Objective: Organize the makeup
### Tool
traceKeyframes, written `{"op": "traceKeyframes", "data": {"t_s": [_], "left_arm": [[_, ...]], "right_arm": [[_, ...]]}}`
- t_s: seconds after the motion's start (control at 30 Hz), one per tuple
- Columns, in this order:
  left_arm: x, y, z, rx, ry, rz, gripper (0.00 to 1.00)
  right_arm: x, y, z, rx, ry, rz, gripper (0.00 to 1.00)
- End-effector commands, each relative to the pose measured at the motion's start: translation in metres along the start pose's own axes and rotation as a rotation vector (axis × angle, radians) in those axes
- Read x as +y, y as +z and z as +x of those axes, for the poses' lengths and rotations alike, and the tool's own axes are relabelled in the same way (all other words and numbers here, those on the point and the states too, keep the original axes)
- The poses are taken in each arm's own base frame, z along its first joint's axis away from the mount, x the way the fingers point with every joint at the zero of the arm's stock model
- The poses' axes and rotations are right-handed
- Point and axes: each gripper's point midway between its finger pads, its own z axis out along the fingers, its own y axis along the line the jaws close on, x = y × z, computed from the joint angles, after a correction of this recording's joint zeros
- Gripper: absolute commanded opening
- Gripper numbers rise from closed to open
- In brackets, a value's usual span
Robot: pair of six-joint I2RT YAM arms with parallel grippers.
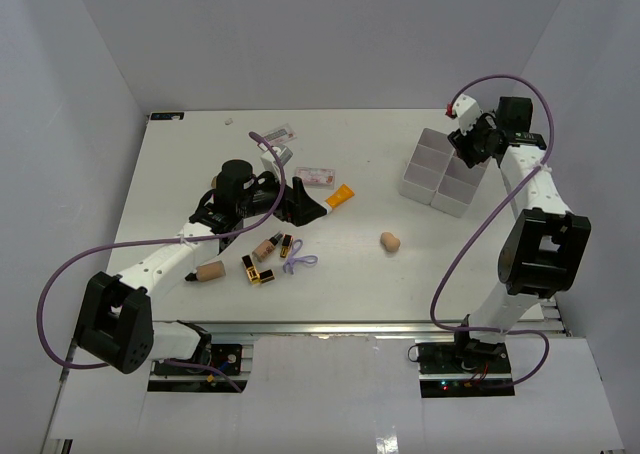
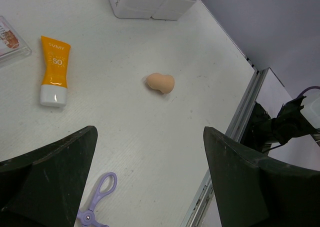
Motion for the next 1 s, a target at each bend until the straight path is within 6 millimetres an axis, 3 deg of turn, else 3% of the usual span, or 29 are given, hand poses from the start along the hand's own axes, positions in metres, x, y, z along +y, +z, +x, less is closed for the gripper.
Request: {"op": "traceKeyframes", "data": {"t_s": [0.0, 0.13, 0.17, 0.2, 0.27, 0.4, 0.47, 0.63, 0.77, 0.97], "left_arm": [[-0.013, -0.001, -0.017, -0.026, 0.037, 0.036, 0.98], [-0.014, -0.001, -0.017, -0.023, 0.033, 0.043, 0.98], [-0.013, -0.001, -0.016, -0.022, 0.032, 0.043, 0.98], [-0.013, -0.001, -0.016, -0.021, 0.031, 0.044, 0.98], [-0.013, -0.001, -0.015, -0.021, 0.030, 0.041, 0.98], [-0.010, 0.000, -0.014, -0.020, 0.030, 0.030, 0.98], [-0.008, 0.000, -0.013, -0.017, 0.029, 0.022, 0.98], [-0.005, 0.001, -0.013, -0.015, 0.030, 0.008, 0.98], [-0.003, 0.001, -0.012, -0.014, 0.033, 0.001, 0.98], [-0.003, 0.001, -0.013, -0.013, 0.033, -0.001, 0.98]], "right_arm": [[0.094, -0.049, -0.055, -0.252, 0.047, -0.409, 0.53], [0.202, -0.057, -0.043, -0.201, 0.137, -0.674, 0.53], [0.215, -0.058, -0.044, -0.185, 0.138, -0.684, 0.53], [0.242, -0.055, -0.026, -0.122, 0.172, -0.713, 0.54], [0.263, -0.058, -0.024, -0.092, 0.223, -0.724, 0.56], [0.277, -0.050, -0.011, -0.029, 0.294, -0.688, 0.73], [0.277, -0.042, -0.007, 0.010, 0.321, -0.643, 0.74], [0.279, -0.018, 0.011, 0.127, 0.355, -0.545, 0.70], [0.286, -0.006, 0.022, 0.182, 0.355, -0.541, 0.65], [0.282, 0.009, 0.035, 0.240, 0.354, -0.496, 0.60]]}}
